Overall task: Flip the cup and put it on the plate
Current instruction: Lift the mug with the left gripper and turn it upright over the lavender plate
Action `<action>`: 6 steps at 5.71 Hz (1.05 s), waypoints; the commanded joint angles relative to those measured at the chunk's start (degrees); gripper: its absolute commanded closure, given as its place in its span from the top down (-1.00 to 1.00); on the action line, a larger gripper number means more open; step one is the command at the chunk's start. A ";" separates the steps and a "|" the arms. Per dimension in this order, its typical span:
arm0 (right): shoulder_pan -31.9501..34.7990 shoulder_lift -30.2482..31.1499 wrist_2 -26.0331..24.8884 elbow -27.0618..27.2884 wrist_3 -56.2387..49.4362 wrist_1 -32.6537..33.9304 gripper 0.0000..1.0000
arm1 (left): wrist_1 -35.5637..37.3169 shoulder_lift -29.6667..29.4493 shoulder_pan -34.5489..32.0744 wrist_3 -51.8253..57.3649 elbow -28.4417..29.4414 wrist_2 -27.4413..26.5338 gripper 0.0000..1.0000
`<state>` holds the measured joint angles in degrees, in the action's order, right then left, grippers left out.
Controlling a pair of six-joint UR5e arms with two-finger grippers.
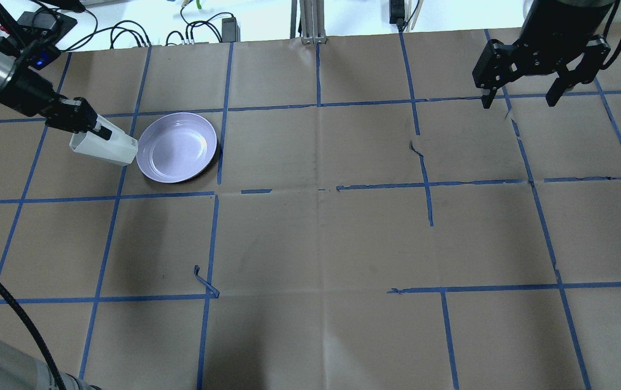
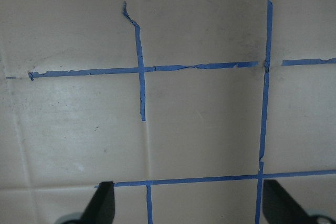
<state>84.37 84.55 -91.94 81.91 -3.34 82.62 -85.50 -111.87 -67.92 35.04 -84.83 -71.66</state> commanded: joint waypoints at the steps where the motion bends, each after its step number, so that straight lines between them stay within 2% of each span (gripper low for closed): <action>1: 0.01 0.00 0.00 0.00 0.00 0.00 1.00 | 12.32 -1.68 -12.27 -7.44 -1.11 -11.18 -1.00; 2: 0.01 0.00 0.00 0.00 0.00 0.00 1.00 | 16.38 -3.69 -15.89 -7.53 -1.91 -18.61 -1.00; 3: 0.01 0.00 0.00 0.00 0.00 0.00 1.00 | 17.81 -4.06 -18.62 -7.53 -2.61 -20.34 -1.00; 5: 0.01 0.00 0.00 0.00 0.00 0.00 1.00 | 25.17 -4.67 -18.74 -7.36 -7.69 -21.32 -0.97; 6: 0.01 0.00 0.00 0.00 0.00 0.00 1.00 | 26.34 -5.03 -18.65 -7.01 -8.06 -24.72 -0.94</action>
<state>84.38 84.55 -91.93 81.91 -3.34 82.62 -61.08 -116.56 -86.57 27.78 -91.92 -93.86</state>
